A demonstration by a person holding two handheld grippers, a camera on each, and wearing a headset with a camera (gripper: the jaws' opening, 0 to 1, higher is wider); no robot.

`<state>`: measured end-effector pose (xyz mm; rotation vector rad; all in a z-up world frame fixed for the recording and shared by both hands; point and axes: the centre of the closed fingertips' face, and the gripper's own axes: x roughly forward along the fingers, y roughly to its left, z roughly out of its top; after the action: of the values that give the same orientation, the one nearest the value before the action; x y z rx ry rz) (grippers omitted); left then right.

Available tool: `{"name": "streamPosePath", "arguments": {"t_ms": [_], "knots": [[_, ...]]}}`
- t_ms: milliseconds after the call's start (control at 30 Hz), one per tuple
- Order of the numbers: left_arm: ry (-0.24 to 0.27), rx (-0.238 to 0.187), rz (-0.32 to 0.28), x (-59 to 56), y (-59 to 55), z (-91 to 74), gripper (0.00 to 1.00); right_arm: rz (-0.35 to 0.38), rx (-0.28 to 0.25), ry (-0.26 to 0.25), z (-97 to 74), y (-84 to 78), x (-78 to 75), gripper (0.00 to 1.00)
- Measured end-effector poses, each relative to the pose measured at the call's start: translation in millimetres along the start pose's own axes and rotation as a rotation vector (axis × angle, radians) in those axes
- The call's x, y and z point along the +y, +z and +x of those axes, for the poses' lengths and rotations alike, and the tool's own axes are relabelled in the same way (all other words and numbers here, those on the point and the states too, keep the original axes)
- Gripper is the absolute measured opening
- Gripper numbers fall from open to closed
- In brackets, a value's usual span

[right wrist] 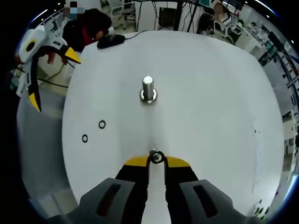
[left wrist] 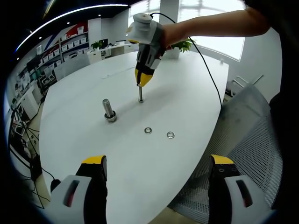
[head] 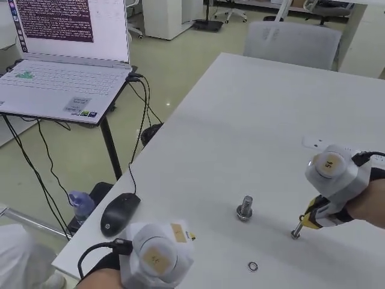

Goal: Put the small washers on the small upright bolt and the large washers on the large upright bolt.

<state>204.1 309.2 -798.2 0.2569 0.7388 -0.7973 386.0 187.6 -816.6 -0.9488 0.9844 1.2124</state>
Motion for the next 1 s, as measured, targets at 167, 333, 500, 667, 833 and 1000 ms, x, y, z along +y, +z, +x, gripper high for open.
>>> {"name": "streamPosePath", "arguments": {"t_ms": [167,333,500,667,833,1000], "knots": [[-0.003,-0.005,-0.002,0.7,0.4,-0.2,0.89,0.012,0.005,0.007,-2.0,2.1,3.5,0.13],[-0.002,-0.004,-0.004,2.4,-0.6,-1.0,0.88,0.0,0.011,0.008,-3.1,-0.2,4.1,0.13],[-0.004,-0.002,-0.004,2.8,-1.2,-0.4,0.86,0.007,0.018,0.012,-1.7,-3.8,2.5,0.13],[-0.005,-0.003,-0.006,1.7,-1.3,0.1,0.85,0.005,0.021,0.012,0.1,-3.1,4.2,0.13],[-0.006,0.0,-0.008,1.0,-2.7,-1.2,0.84,0.008,0.031,0.021,8.5,-7.2,2.6,0.13],[0.011,-0.031,-0.025,3.9,4.7,-4.2,0.84,0.014,0.035,0.03,14.6,-9.7,3.5,0.13]]}}
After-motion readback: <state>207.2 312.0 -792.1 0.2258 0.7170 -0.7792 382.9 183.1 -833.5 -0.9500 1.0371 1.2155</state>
